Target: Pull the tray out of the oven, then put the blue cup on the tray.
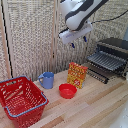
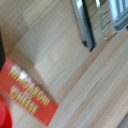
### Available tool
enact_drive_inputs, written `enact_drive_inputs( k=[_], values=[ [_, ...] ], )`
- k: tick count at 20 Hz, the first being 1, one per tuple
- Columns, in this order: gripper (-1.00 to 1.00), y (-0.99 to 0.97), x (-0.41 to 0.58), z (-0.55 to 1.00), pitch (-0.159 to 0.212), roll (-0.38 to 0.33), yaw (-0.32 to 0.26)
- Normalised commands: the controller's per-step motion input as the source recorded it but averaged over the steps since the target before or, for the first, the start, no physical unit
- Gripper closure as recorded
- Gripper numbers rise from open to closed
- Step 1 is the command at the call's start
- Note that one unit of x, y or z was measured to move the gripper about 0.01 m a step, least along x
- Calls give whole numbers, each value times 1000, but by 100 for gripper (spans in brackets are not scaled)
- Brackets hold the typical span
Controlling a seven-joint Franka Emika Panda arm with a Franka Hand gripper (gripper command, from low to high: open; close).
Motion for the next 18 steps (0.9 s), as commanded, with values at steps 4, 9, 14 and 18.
enact_drive_inputs(
  k=[4,9,14,18],
  values=[
    [-100,650,89,99,-60,249,-76],
    [-100,696,116,7,-35,234,-63],
    [-100,653,159,-185,-8,210,-58],
    [-100,418,173,-368,4,222,-46]
  ],
)
